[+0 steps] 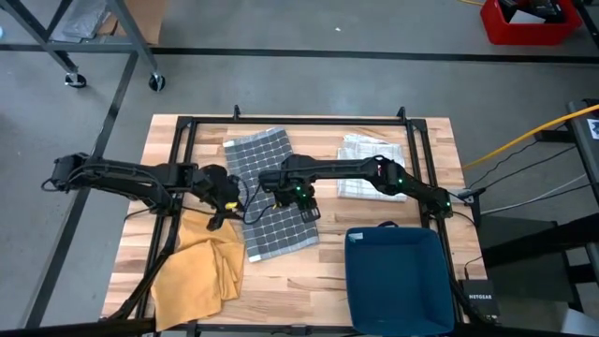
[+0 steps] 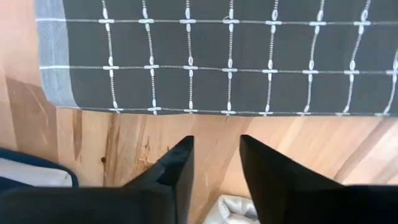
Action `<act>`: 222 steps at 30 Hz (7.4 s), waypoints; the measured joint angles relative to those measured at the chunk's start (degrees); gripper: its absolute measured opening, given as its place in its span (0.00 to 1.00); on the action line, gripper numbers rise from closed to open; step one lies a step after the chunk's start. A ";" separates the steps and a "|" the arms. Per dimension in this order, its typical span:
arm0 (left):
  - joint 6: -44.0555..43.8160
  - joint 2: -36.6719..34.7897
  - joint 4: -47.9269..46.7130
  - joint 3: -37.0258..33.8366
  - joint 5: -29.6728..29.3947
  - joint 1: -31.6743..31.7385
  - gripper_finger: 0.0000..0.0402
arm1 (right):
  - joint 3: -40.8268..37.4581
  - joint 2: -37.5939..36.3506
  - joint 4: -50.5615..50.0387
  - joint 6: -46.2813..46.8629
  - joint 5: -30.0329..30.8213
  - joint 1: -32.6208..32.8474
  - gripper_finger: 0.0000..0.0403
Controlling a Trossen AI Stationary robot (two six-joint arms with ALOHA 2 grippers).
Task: Fold towel
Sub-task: Fold the gray towel
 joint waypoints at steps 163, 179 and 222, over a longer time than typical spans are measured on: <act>32.28 28.87 18.22 -0.09 -23.81 -22.14 0.41 | -66.01 -29.68 62.05 -27.81 11.53 11.98 0.43; 36.22 28.89 18.83 -0.09 -23.48 -22.14 0.29 | -65.86 -27.28 64.84 -24.72 4.49 11.96 0.43; -46.26 6.19 5.24 0.00 -26.32 -28.79 0.00 | -44.04 -25.83 47.68 18.66 -9.41 9.69 0.01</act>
